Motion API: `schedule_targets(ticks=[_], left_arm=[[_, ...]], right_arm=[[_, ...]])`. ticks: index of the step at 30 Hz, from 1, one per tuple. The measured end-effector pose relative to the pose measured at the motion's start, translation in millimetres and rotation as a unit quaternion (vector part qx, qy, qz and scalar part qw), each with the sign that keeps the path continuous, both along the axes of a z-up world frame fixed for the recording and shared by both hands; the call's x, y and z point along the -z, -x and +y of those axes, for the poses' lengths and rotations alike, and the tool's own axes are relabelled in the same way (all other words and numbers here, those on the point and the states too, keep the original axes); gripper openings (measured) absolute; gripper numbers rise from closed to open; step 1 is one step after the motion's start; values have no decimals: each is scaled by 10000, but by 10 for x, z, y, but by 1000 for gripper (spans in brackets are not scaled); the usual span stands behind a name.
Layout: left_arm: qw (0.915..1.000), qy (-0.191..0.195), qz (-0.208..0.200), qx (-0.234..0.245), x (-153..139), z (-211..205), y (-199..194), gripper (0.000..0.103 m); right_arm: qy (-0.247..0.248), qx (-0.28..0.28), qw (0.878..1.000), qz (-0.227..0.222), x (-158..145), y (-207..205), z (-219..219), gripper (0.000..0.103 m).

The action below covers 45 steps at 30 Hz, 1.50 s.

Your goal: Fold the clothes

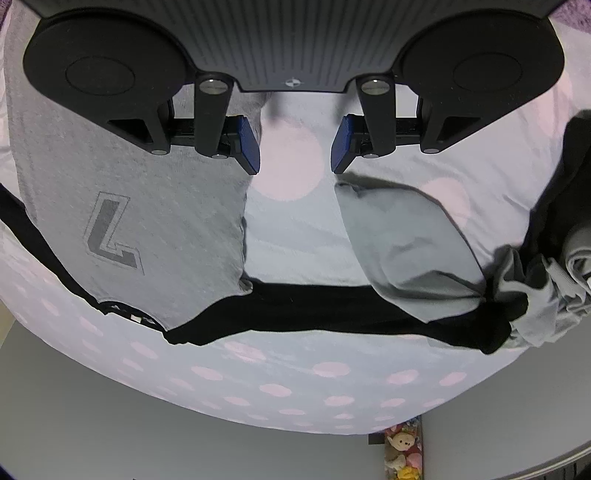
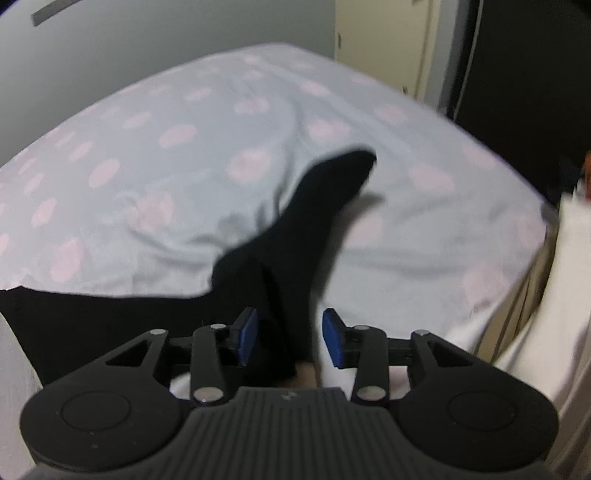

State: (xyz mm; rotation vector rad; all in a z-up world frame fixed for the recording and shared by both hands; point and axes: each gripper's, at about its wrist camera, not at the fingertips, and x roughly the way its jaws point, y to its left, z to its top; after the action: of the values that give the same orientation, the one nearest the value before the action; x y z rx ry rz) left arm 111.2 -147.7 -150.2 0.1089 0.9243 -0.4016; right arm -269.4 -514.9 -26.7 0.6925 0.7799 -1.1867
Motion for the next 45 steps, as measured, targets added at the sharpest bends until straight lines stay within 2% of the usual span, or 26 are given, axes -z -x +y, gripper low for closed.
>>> schedule_targets(ticks=[4,5,6,10,18,23,29,31,33,37,39,42,45], left_arm=[[10000,69,-1,-66,-33,72,17,40],[9999,85,-21,-94,-51,101,21,40],[9999,90,-41,-128,-68,131,21,40],[9997,64,-101,-233,-118,231,10,41],[9999,3,-138,-8,-222,231,-84,41],[9989,12,75,470,-288,212,-155,41],[9922,-179,405,1166,-356,300,-186,45],[9886,-266,576,1365,-353,333,-177,45],[9847,-348,752,1533,-344,366,-159,46],[9777,-392,1111,1741,-272,426,-75,49],[9700,-412,1415,1932,-187,414,-26,50],[9545,-682,1699,2356,-38,334,85,50],[9403,-1058,1775,2703,80,224,195,50]], right_arm=[[-270,244,9989,-294,189,60,19,42],[-307,229,9987,-332,212,50,27,29],[-275,215,9989,-322,196,37,44,4],[-4,134,9997,-218,39,-16,107,5],[806,370,9939,653,-437,75,-175,4],[873,592,9858,1307,-314,94,-455,5],[967,308,9834,1506,-196,19,-483,8],[1129,215,9812,1549,-239,-22,-393,13],[1292,125,9810,1442,-308,-40,-267,26],[1408,-200,9857,903,-469,-80,84,29],[1314,-481,9882,630,-502,-120,316,29],[1058,-977,9891,294,-510,-197,694,29],[697,-1512,9860,29,-477,-270,1081,29]])
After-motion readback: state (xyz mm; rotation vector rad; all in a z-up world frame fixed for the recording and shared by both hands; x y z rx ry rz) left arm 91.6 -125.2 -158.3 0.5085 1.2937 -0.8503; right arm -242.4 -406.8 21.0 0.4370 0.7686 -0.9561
